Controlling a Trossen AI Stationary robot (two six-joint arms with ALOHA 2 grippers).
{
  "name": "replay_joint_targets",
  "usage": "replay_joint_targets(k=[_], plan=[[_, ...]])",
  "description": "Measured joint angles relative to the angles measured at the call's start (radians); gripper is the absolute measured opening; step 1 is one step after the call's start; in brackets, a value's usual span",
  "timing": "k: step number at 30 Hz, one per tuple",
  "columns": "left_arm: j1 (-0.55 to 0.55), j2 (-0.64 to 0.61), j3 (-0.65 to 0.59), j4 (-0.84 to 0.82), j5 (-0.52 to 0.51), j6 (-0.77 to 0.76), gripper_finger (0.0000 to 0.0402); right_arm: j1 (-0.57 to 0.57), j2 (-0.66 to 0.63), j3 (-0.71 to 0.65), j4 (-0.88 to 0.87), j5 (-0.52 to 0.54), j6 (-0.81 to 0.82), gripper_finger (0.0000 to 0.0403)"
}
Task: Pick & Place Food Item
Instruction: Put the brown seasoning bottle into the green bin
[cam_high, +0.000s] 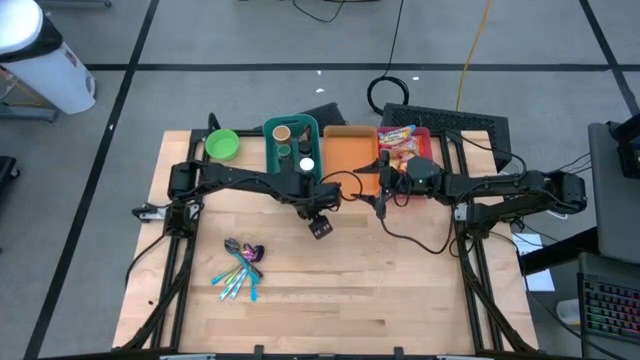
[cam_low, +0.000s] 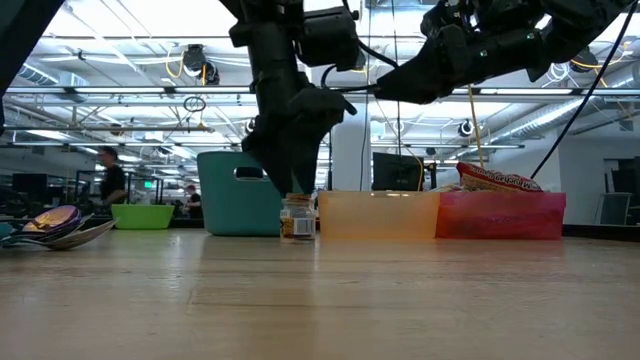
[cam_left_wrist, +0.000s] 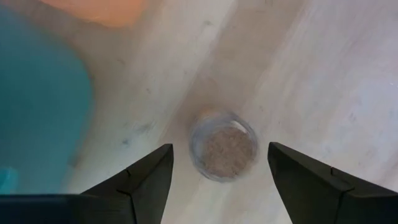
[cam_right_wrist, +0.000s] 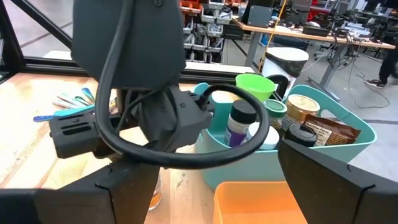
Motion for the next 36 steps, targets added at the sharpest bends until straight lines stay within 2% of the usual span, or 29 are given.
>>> replay_joint_targets(k=[24,36], plan=[[-0.028,0.008,0.0,0.026,-0.001,0.034,0.0271,0.0,0.0,0.0,0.002,-0.001,0.003,0.0318],[-0.032,0.031,0.002,0.028,-0.038,0.056,0.0271,0.0,0.0,0.0,0.002,0.0,0.003,0.0318]])
